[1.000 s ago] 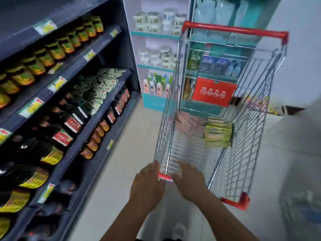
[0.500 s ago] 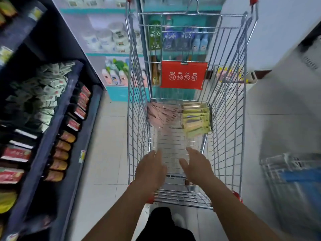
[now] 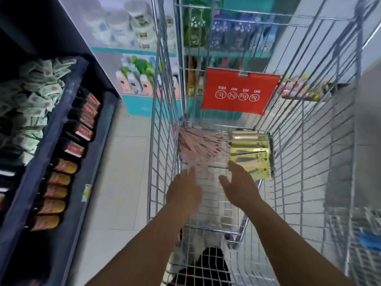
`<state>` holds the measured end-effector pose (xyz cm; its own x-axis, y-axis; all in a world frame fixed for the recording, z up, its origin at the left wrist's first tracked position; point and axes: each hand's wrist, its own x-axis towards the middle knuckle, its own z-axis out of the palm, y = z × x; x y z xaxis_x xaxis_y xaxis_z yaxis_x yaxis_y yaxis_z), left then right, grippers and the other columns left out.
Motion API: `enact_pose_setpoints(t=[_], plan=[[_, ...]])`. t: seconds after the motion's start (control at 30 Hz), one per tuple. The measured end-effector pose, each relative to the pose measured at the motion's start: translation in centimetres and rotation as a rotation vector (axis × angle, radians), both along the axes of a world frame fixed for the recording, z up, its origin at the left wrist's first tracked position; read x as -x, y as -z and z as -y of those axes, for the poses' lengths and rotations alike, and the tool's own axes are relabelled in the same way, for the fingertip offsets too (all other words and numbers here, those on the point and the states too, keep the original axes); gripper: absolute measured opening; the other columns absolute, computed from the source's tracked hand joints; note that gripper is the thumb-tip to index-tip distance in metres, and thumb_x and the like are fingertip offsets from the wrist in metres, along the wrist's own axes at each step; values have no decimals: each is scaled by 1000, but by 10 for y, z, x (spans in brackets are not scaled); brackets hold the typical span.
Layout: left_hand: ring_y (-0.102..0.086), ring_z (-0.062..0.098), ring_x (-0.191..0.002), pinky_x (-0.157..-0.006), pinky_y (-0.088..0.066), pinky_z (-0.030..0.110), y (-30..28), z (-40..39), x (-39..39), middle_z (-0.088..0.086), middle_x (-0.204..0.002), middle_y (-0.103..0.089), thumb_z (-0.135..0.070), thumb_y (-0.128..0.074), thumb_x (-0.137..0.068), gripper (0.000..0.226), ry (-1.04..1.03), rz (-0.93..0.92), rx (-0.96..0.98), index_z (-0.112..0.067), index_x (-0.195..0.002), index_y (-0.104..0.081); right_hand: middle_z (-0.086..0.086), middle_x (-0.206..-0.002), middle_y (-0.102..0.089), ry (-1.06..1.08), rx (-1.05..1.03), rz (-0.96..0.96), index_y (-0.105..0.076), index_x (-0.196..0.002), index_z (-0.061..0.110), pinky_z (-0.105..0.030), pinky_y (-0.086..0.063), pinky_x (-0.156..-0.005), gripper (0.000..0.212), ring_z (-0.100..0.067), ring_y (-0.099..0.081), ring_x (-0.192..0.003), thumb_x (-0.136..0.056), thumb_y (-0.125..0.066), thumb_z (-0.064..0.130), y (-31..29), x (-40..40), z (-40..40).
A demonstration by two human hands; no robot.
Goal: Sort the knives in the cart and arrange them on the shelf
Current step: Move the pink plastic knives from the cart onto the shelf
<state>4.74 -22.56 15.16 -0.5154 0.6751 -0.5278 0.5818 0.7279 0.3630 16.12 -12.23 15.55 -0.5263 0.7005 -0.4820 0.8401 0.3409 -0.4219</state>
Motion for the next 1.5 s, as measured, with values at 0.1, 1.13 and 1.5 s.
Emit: enact_pose_setpoints(t=[0.1,1.13,1.5], plan=[[-40,25,-128,-102,-41,40,24,-20,7,6,-146,-36,-26,-44,-96,60,-70,-6,-8,-21,-149,-17,-9,-153,-32,-46,-9,2,-25,-149,14,-36,-26,-111,59,-26,-32,-138,-98,-45,34,25,20,-25],[-35,24,-128,-105,-37,32,189,-80,10,8,-141,-22,-11,-53,-87,85,-615,-57,93,-18,-149,4,-19,-127,-49,-430,-270,-58,-38,-135,12,-45,-46,-92,70,-38,-51,-113,-78,-70,37,197,110,-73],[-65,33,-77,-54,-55,36,189,-67,11,18,-86,-62,7,-75,-63,48,-587,-179,60,6,-107,-55,-21,-126,-47,-296,-246,-35,-38,-138,1,-44,-42,-96,62,-38,-45,-116,-77,-46,-9,211,113,-61]])
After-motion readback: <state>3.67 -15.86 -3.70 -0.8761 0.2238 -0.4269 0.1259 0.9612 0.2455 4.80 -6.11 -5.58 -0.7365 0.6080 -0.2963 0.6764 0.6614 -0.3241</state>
